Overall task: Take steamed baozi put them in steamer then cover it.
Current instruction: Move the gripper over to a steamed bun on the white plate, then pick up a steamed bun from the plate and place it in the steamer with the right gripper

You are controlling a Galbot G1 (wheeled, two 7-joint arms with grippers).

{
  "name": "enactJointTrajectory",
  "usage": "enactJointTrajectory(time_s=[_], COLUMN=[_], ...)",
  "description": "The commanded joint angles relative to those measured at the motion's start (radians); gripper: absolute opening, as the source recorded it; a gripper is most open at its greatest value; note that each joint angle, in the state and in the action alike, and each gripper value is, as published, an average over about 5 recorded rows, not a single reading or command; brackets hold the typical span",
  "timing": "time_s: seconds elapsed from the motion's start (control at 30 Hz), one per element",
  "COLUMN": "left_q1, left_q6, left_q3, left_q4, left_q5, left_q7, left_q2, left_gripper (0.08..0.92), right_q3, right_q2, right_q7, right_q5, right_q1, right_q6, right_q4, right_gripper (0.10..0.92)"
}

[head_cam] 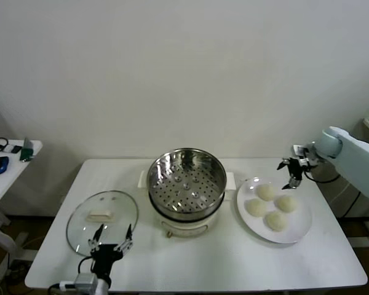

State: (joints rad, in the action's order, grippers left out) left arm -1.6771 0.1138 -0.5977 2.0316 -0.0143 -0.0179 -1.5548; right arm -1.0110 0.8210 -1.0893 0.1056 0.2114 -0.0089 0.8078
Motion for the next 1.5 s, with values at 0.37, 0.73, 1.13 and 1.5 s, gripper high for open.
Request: enactJointTrajectory(time_s=[0.37,0.73,1.13,1.5], left_q1=[-0.001,-0.013,-0.022,-0.024], left_q6=[-0.006,-0.01,-0.014,-0.007], left_q3=[0.01,0.008,0.007,0.012], left_q4=[-0.018,-0.014,-0.015,-0.003], left_q5=[0.006,0.006,0.013,0.031], left_q7=[0.003,0.003,0.005,0.004], left_q2=[-0.009,-0.008,-0.005,-0.004], left_gripper=[0.823,0.823,0.823,0.823], right_q3=[0.009,0.041,0.034,-0.321], right_q2=[0.207,0.223,0.196,0.131], right_q7=[-0.028,-0.028,-0.026,-0.101], right_q5=[-0.085,-0.144,-0.094,0.123], right_q1=[-0.057,-0.085,-0.044,0.475], right_q6=[0.024,0.021,0.044,0.236], right_q4=[-0.241,-0.27,-0.208,0.125], right_gripper=[0.823,0.732,0.657,0.612])
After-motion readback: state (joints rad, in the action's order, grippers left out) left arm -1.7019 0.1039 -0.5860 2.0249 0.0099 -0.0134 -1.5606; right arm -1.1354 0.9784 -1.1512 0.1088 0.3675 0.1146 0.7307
